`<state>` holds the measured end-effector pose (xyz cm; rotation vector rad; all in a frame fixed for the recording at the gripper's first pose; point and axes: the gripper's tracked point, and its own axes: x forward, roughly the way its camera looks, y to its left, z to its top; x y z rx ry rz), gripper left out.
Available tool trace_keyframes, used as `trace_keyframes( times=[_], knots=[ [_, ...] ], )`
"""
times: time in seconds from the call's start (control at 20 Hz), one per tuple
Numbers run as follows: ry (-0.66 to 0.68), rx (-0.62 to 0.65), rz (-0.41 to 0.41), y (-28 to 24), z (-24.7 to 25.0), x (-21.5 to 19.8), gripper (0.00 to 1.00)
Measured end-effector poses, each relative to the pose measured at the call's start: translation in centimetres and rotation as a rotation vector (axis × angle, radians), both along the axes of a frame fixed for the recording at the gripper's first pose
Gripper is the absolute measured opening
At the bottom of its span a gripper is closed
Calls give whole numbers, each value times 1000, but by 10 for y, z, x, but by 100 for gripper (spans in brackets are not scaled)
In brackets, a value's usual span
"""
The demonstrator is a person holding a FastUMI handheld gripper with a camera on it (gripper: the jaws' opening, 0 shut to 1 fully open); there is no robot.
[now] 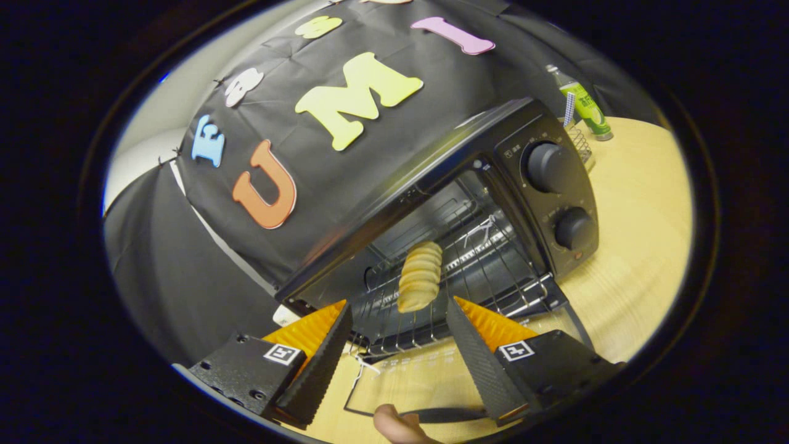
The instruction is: Open the toaster oven, put the food inside, and close the toaster oven door.
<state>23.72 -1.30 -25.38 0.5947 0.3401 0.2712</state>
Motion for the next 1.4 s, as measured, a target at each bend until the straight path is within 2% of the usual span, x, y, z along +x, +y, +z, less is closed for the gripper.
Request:
trace_keyframes(
  times=[0.05,0.15,0.2,0.35,0.45,0.6,0.7,0.85,1.15,1.4],
  knots=[
    [1,-21,-13,-1,1,-9,100],
    [-3,-64,-89,-9,5,-23,100],
    [19,-94,-92,-7,1,-34,100],
    [85,-235,-43,5,-9,-69,100],
    [41,-349,-63,7,-10,-84,100],
    [46,-602,-91,4,-29,-106,100],
    [96,-696,-42,14,-51,-116,100],
    [213,-703,2,22,-84,-130,100],
    [358,-728,-34,3,-122,-122,100],
    [355,-749,-42,-1,-128,-107,100]
  ],
)
